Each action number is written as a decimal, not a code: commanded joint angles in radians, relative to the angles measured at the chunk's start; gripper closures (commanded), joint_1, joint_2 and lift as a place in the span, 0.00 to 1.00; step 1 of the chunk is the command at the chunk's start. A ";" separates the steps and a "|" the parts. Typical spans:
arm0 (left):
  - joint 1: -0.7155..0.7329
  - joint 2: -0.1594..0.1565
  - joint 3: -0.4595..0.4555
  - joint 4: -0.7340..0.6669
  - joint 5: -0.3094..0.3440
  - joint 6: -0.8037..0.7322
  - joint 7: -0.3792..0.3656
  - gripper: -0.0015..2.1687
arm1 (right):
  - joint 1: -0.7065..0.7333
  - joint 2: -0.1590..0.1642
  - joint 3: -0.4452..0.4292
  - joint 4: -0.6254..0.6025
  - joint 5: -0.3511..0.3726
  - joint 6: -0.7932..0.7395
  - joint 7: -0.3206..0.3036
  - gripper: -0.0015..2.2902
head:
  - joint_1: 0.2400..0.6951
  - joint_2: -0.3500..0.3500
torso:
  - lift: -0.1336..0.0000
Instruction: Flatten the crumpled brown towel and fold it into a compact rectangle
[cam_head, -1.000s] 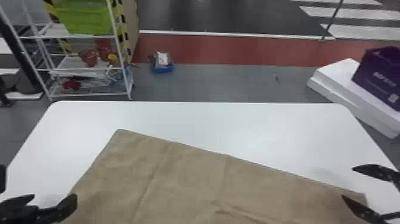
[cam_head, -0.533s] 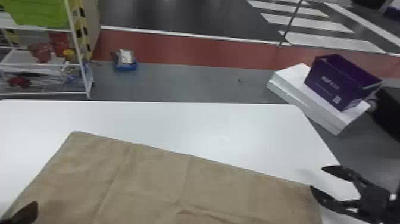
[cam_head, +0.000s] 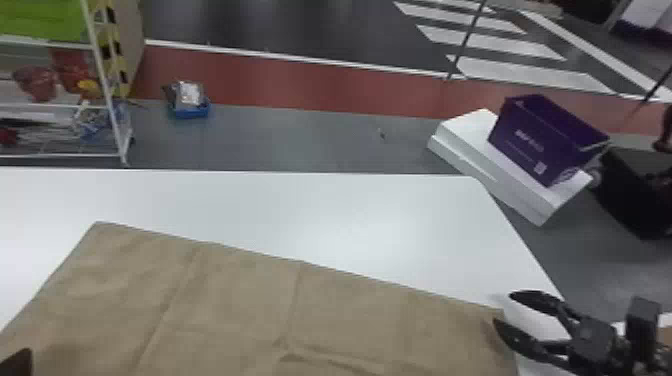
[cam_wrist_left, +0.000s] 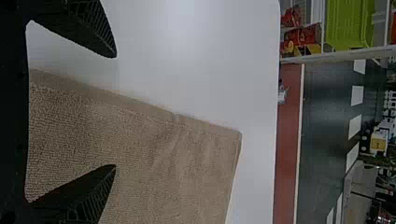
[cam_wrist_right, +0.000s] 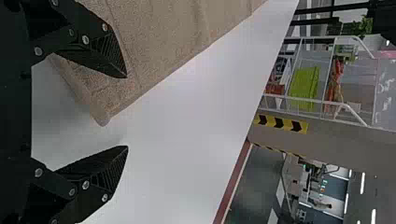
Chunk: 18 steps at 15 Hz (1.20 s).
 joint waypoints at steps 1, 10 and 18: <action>0.004 -0.003 0.003 0.002 0.001 0.000 -0.001 0.02 | 0.005 0.000 0.002 0.000 0.015 0.000 0.000 0.18 | 1.00 0.10 | 0.07; 0.004 -0.003 0.009 0.005 0.003 0.000 -0.003 0.02 | 0.005 -0.001 0.034 0.018 0.058 -0.006 -0.015 0.18 | 1.00 0.11 | 0.07; 0.010 -0.003 0.014 -0.014 0.007 0.003 -0.003 0.02 | -0.026 -0.001 0.054 0.029 0.045 -0.027 -0.083 0.30 | 1.00 0.12 | 0.07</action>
